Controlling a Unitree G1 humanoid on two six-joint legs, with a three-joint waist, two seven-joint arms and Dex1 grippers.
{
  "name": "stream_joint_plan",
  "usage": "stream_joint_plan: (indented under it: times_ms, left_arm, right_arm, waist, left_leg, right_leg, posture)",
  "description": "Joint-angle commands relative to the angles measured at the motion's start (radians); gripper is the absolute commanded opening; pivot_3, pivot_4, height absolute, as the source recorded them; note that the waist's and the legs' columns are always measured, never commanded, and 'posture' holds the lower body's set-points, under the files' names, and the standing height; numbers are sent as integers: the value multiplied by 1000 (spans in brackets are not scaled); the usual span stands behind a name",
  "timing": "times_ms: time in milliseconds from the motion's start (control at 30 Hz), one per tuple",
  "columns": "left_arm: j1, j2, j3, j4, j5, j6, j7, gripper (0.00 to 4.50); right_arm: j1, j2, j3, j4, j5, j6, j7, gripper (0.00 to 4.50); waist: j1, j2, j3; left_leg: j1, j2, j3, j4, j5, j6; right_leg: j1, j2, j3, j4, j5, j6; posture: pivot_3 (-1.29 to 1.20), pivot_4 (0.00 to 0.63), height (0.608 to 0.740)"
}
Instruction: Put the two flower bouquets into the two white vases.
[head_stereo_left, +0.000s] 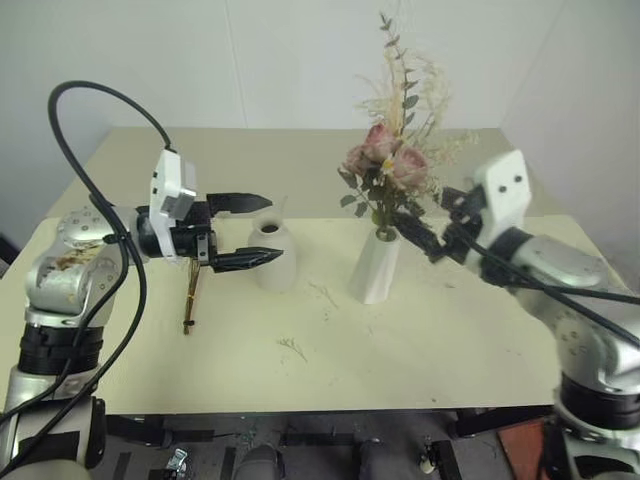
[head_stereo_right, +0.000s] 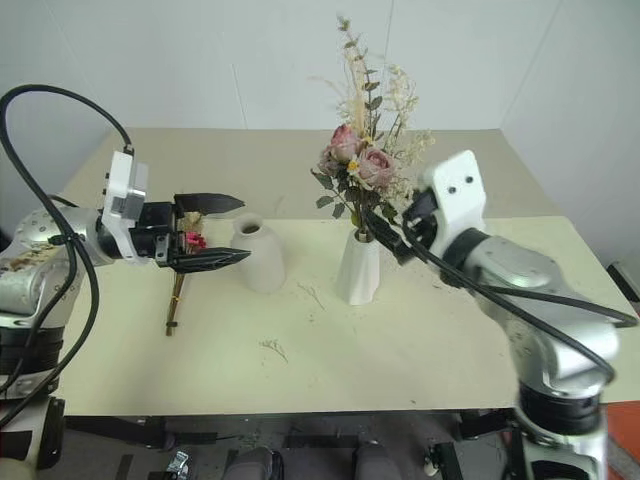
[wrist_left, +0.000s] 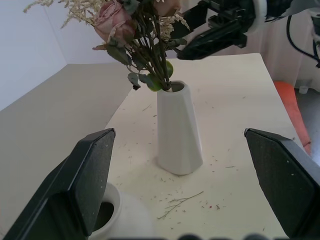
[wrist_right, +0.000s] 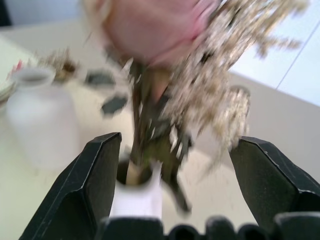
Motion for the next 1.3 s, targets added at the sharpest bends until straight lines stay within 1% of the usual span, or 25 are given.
stream_joint_plan:
  times_ms: [33,100,167,233,333,500,600,667,767,900,1033,1167,1300]
  left_arm:
    - [20,18,51,-43,-25,11,23,4500]
    - [46,24,69,-52,-22,17,46,4500]
    - [77,32,90,-64,-13,22,75,4500]
    - [105,51,97,-78,19,28,112,4500]
    - [151,91,108,-94,74,43,182,4500]
    - [205,155,164,-119,122,136,317,4500]
    - [243,199,192,-142,151,241,404,4500]
    - [257,216,189,-162,156,338,460,4500]
    - [268,219,159,-191,154,439,510,4500]
    - [211,162,61,-172,180,583,612,4500]
    - [64,76,-43,-69,219,754,709,4500]
    - [-36,28,-119,51,271,832,762,4500]
    - [-117,15,-171,171,282,910,752,4500]
  right_arm:
    - [24,-58,-80,-62,53,7,50,3937]
    - [61,-86,-107,-78,71,-3,73,3937]
    - [128,-99,-132,-114,77,-64,114,3937]
    - [203,-96,-145,-151,62,-162,160,3937]
    - [271,-75,-159,-168,80,-242,198,3937]
    - [302,-87,-158,-151,88,-286,218,3937]
    - [307,-99,-159,-145,93,-296,230,3937]
    - [308,-104,-160,-144,97,-302,234,3937]
    - [300,-108,-157,-142,106,-308,236,3937]
    - [286,-119,-160,-130,119,-321,247,3937]
    - [272,-155,-172,-111,127,-340,276,3937]
    - [255,-177,-191,-103,147,-342,280,3937]
    - [262,-190,-204,-113,159,-341,275,3937]
  waist:
    - [-1,0,0]
    - [-1,0,0]
    - [2,0,0]
    - [4,0,0]
    - [3,0,0]
    - [2,-1,0]
    - [3,-1,0]
    - [4,-1,0]
    - [6,-1,0]
    - [10,-1,0]
    - [15,-2,0]
    - [8,-2,0]
    - [3,-2,0]
  left_leg:
    - [0,0,0,0,0,0]
    - [1,0,0,0,0,0]
    - [0,0,0,0,0,0]
    - [0,0,0,0,0,0]
    - [0,0,0,0,0,0]
    - [2,0,0,1,0,0]
    - [2,0,0,0,0,0]
    - [2,0,0,0,0,0]
    - [2,0,0,1,0,0]
    - [2,0,0,1,0,0]
    - [2,-1,0,1,0,0]
    - [1,-1,-1,1,0,0]
    - [1,-1,-1,1,0,0]
  right_leg:
    - [0,0,0,0,0,0]
    - [0,0,0,0,0,0]
    - [0,0,0,0,0,0]
    - [0,0,0,-1,0,0]
    - [0,0,0,0,0,0]
    - [2,0,0,1,0,0]
    - [1,0,0,1,0,0]
    - [1,0,0,1,0,0]
    - [2,0,0,1,0,0]
    - [2,0,0,1,0,0]
    - [2,0,0,1,0,0]
    - [2,0,0,1,0,0]
    - [1,0,0,1,0,0]
  posture:
    - [0,150,740]
    - [0,150,740]
    - [0,150,740]
    - [0,150,740]
    - [0,150,740]
    - [0,150,740]
    - [0,150,740]
    - [0,150,740]
    - [0,150,740]
    - [0,150,740]
    - [0,150,740]
    - [0,150,740]
    - [0,150,740]
